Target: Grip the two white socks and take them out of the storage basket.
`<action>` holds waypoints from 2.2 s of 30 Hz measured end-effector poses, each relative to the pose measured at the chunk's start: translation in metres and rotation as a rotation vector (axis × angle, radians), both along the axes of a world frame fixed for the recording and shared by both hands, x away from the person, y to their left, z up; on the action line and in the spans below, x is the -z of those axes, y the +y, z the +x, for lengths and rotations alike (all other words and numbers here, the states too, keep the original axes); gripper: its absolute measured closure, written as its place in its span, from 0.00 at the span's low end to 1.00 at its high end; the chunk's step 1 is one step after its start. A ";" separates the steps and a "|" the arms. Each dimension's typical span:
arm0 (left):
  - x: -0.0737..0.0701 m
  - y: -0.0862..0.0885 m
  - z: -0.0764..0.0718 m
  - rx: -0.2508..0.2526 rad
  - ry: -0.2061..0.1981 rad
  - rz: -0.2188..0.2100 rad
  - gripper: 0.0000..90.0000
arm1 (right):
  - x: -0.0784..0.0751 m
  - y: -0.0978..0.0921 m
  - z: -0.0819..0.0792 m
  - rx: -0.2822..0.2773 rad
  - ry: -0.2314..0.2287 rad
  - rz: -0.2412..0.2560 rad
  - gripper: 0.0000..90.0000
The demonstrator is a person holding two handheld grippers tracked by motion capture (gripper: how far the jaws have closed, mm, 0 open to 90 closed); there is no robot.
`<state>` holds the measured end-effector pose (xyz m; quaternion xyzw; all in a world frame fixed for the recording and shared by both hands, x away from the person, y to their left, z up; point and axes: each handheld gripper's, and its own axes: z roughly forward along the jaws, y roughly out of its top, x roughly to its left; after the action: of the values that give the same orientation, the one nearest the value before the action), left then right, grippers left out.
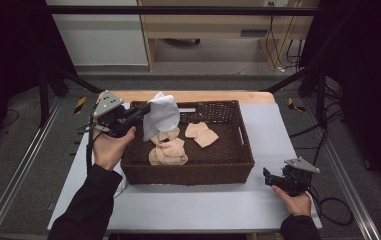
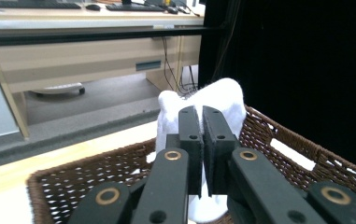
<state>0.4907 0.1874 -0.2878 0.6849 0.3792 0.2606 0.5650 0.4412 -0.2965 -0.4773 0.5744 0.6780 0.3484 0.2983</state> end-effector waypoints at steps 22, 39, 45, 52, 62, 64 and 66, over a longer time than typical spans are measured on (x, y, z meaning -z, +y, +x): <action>-0.022 0.086 -0.032 -0.138 -0.056 -0.051 0.97 | 0.000 0.000 0.000 0.001 -0.001 -0.006 0.09; 0.022 0.159 -0.053 -0.288 0.004 -0.081 0.97 | 0.000 0.000 -0.001 0.003 0.001 -0.005 0.09; 0.056 0.171 -0.053 -0.311 0.065 -0.083 0.97 | 0.000 0.000 -0.001 0.005 0.000 -0.005 0.09; 0.088 0.169 -0.050 -0.310 0.135 -0.057 0.97 | 0.000 0.000 -0.001 0.006 0.003 -0.006 0.09; 0.120 0.157 -0.045 -0.280 0.232 0.009 0.96 | 0.001 0.000 -0.001 0.005 0.005 -0.006 0.09; 0.126 0.154 -0.043 -0.273 0.252 0.028 0.96 | 0.001 0.000 -0.001 0.002 0.005 -0.009 0.09; 0.131 0.152 -0.041 -0.268 0.273 0.043 0.96 | 0.001 0.000 -0.001 0.001 0.005 -0.008 0.09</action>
<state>0.4492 0.3393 -0.4183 0.6693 0.5345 0.2461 0.4536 0.4405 -0.2967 -0.4787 0.5746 0.6797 0.3441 0.2991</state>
